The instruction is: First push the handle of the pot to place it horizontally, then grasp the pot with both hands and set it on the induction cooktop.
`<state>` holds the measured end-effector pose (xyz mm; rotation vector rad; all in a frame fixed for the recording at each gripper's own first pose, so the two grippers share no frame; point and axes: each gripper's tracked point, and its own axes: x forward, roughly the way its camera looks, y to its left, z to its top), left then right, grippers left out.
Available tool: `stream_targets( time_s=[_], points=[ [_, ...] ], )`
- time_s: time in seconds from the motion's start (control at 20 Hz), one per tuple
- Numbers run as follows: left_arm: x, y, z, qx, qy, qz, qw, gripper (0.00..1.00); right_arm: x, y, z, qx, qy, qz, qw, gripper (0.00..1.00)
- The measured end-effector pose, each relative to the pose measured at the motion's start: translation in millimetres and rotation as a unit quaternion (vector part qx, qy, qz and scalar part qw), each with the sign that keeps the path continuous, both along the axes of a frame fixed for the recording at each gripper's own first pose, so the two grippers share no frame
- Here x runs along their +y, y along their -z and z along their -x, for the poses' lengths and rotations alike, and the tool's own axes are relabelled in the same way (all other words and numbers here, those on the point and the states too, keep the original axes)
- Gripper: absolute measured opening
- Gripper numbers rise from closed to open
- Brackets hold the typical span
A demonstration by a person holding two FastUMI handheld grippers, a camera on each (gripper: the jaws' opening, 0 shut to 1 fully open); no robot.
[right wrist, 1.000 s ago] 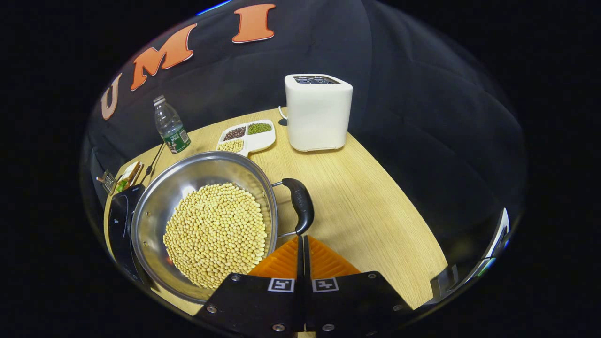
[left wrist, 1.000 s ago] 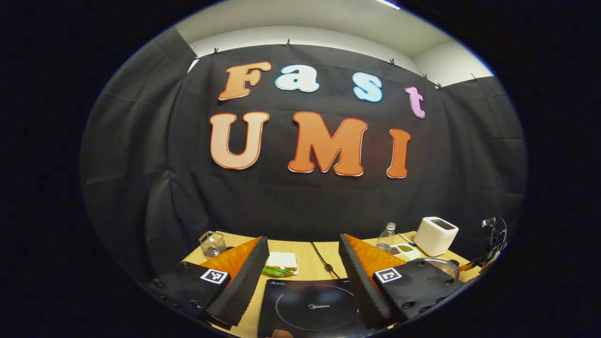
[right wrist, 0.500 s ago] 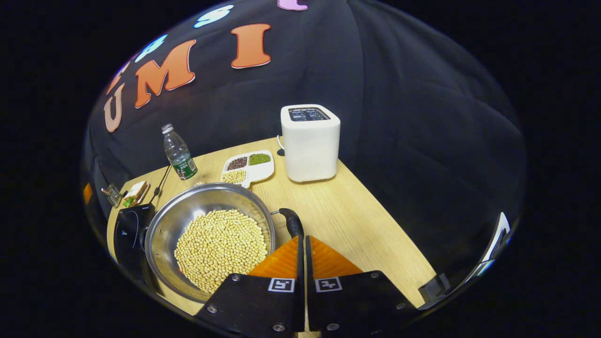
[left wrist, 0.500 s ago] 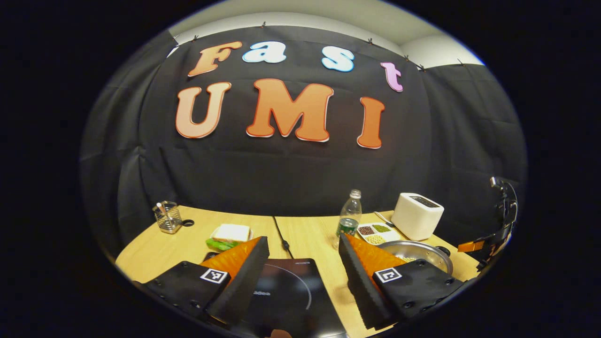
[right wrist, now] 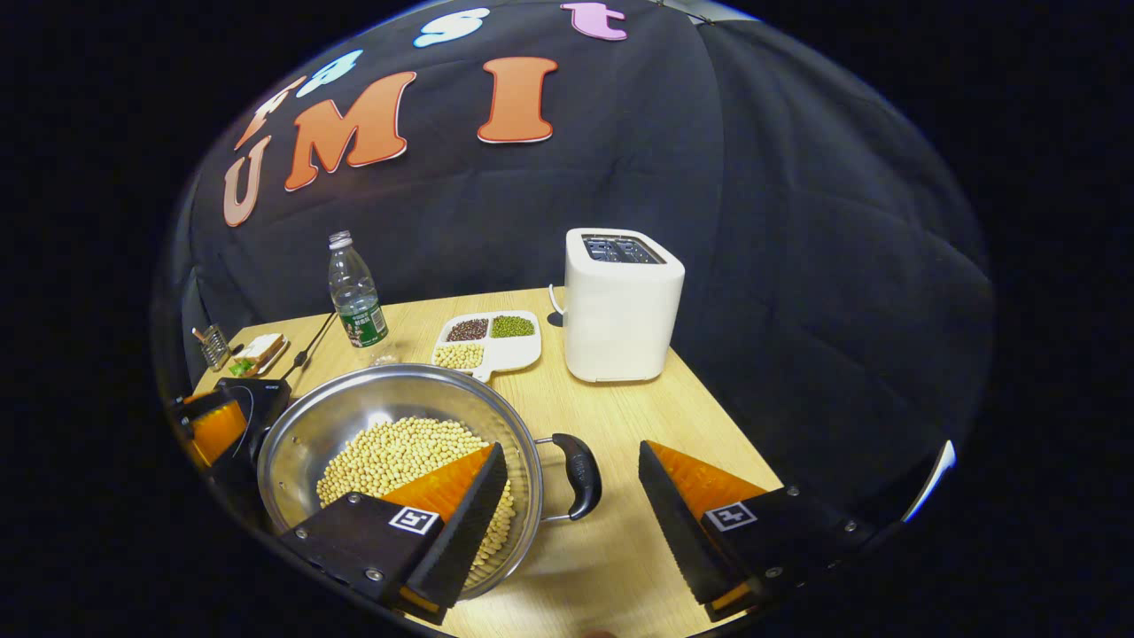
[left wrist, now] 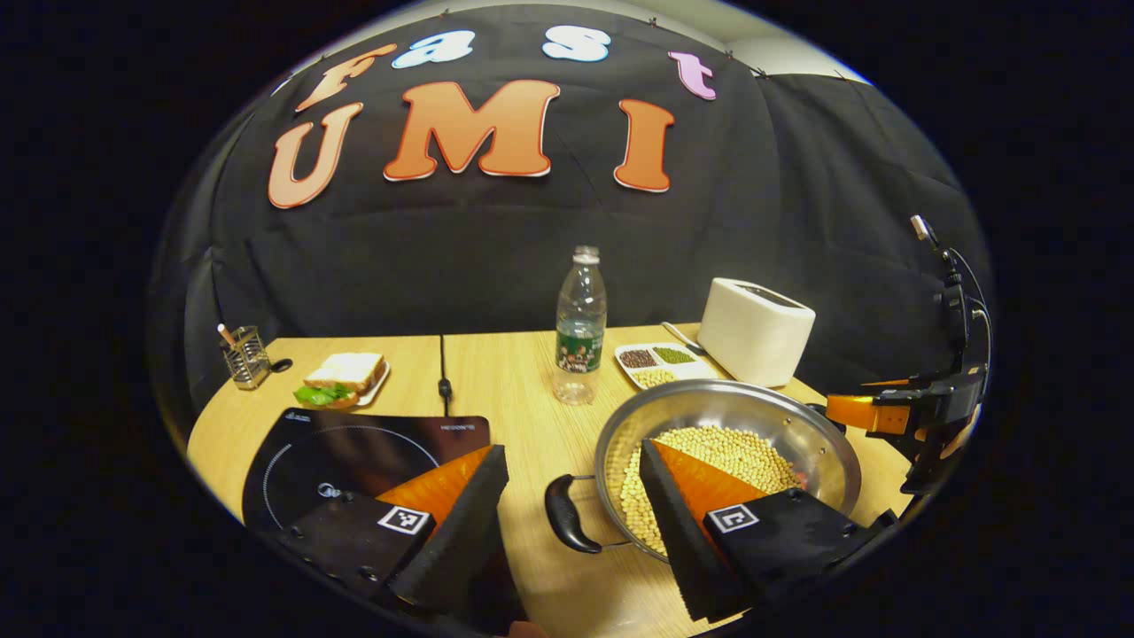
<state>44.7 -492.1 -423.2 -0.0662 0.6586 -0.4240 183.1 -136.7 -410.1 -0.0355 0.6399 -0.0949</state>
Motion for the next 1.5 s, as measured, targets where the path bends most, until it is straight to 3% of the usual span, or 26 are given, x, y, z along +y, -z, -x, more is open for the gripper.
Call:
stream_targets(
  time_s=[0.4, 0.7, 0.85, 0.95, 1.0, 1.1, 1.15, 1.3, 1.35, 1.5],
  points=[
    [-11, 50, -5, 0.056, 0.011, -0.039, 0.998, 0.98, -3, 38, -19, 0.03, 0.014, -0.036, 0.999, 0.94],
    [-13, 74, -5, 0.106, 0.011, -0.036, 0.994, 0.98, 9, 57, -24, 0.055, 0.003, -0.048, 0.997, 0.94],
    [-26, 84, 7, 0.162, 0.016, -0.003, 0.987, 0.97, 12, 66, -23, 0.072, 0.01, -0.062, 0.995, 0.94],
    [-17, 93, 3, 0.167, 0.004, -0.022, 0.986, 0.91, 11, 71, -22, 0.081, 0.014, -0.064, 0.995, 0.88],
    [-21, 91, -1, 0.158, 0.007, -0.016, 0.987, 0.85, 11, 71, -23, 0.08, 0.015, -0.066, 0.994, 0.77],
    [-18, 91, -2, 0.158, 0.008, -0.018, 0.987, 0.74, 12, 71, -18, 0.086, 0.013, -0.071, 0.994, 0.72],
    [-16, 90, -3, 0.164, 0.005, -0.025, 0.986, 0.76, 12, 68, -13, 0.091, 0.017, -0.084, 0.992, 0.69],
    [-13, 88, -3, 0.169, 0.002, -0.024, 0.985, 0.65, 20, 70, 0, 0.099, 0.023, -0.116, 0.988, 0.55],
    [-13, 84, -3, 0.167, 0.002, -0.022, 0.986, 0.7, 20, 67, 6, 0.099, 0.025, -0.111, 0.988, 0.54],
    [-7, 60, 0, 0.153, 0.003, -0.011, 0.988, 0.7, 18, 41, 20, 0.084, 0.03, -0.111, 0.99, 0.53]
  ],
)
